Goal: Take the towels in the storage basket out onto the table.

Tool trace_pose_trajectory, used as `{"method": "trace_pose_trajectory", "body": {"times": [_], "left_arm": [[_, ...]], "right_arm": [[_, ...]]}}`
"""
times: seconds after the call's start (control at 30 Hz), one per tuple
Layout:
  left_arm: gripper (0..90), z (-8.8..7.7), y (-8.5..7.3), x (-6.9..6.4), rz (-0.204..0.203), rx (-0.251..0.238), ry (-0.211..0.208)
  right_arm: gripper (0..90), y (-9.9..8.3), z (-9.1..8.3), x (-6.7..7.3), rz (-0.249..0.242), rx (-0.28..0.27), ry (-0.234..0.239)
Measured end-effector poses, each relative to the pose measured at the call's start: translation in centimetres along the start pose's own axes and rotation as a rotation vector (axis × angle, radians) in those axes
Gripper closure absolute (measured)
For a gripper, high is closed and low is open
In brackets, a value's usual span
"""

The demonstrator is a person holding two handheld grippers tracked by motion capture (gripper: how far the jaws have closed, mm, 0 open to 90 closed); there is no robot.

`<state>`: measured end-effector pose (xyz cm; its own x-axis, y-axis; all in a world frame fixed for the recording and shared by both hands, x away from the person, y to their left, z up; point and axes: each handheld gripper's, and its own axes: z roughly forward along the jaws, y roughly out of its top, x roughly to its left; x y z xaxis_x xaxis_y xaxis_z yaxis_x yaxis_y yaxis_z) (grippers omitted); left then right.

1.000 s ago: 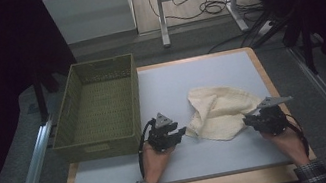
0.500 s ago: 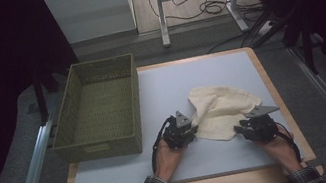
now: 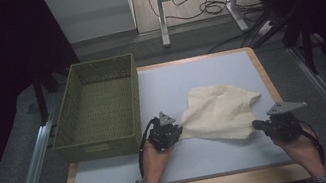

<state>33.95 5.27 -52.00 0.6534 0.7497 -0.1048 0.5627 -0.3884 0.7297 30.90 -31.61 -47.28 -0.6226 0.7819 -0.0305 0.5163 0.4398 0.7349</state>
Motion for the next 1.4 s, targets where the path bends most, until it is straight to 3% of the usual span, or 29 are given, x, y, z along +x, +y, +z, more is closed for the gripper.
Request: {"method": "trace_pose_trajectory", "body": {"times": [0.03, 0.1, 0.2, 0.27, 0.37, 0.53, 0.6, 0.67, 0.73, 0.83, 0.97, 1.03, 1.07, 1.1, 1.17, 1.27, 1.4], "left_arm": [[72.9, 0.1, -0.6, 0.0, -0.003, 0.016, -0.007], [60.4, 0.1, -1.3, -0.1, -0.008, 0.011, 0.001], [46.3, -0.2, -2.0, -0.1, -0.021, -0.009, -0.021], [46.4, -0.3, -2.2, 0.0, -0.027, -0.018, -0.030], [53.2, 0.0, -2.3, 0.6, -0.055, -0.022, -0.076], [73.1, 0.4, -2.7, 0.9, -0.063, -0.036, -0.112], [81.2, 0.4, -2.7, 0.9, -0.057, -0.037, -0.121], [85.6, 0.2, -2.7, 0.8, -0.052, -0.042, -0.138], [86.6, -0.4, -2.7, 0.7, -0.049, -0.050, -0.150], [86.8, -1.8, -2.7, 0.6, -0.049, -0.065, -0.160], [86.7, -4.3, -2.9, 0.0, -0.038, -0.079, -0.185], [86.2, -5.2, -2.9, -0.4, -0.025, -0.075, -0.173], [85.0, -5.4, -2.9, -0.6, -0.019, -0.064, -0.165], [77.5, -5.3, -2.9, -0.7, -0.014, -0.037, -0.156], [60.1, -4.9, -3.1, -1.0, 0.005, -0.023, -0.102], [50.4, -4.3, -3.5, -1.1, 0.016, -0.018, -0.069], [37.5, -3.4, -3.7, -1.1, 0.051, -0.018, -0.021]], "right_arm": [[85.9, -0.3, 0.0, 0.0, 0.002, 0.015, 0.014], [79.0, -1.0, -0.1, -0.1, -0.001, 0.018, -0.009], [72.0, -1.7, -1.0, -1.0, 0.048, -0.012, -0.029], [70.4, -2.0, -1.5, -1.3, 0.067, -0.025, -0.021], [66.4, -2.8, -1.7, -1.0, 0.068, -0.020, -0.006], [54.7, -4.5, 0.1, -0.1, 0.054, 0.009, 0.041], [57.4, -4.8, 1.1, 0.2, 0.043, 0.021, 0.024], [78.3, -5.0, 1.9, 0.5, 0.012, 0.000, -0.025], [88.7, -4.6, 2.0, 0.6, 0.014, -0.010, -0.015], [89.5, -3.5, 0.7, 1.2, -0.022, -0.026, -0.029], [89.5, -1.5, -3.1, 1.8, -0.043, -0.068, -0.032], [89.2, -0.4, -4.3, 1.8, -0.055, -0.079, -0.053], [88.9, 0.0, -4.5, 1.7, -0.060, -0.081, -0.060], [85.4, 0.6, -4.3, 1.5, -0.053, -0.062, -0.047], [79.0, 1.0, -3.1, 0.9, -0.040, -0.037, -0.051], [71.8, 0.4, -1.1, 0.0, -0.016, -0.010, -0.053], [66.2, -1.0, -1.1, -0.3, 0.024, -0.007, -0.026]]}}
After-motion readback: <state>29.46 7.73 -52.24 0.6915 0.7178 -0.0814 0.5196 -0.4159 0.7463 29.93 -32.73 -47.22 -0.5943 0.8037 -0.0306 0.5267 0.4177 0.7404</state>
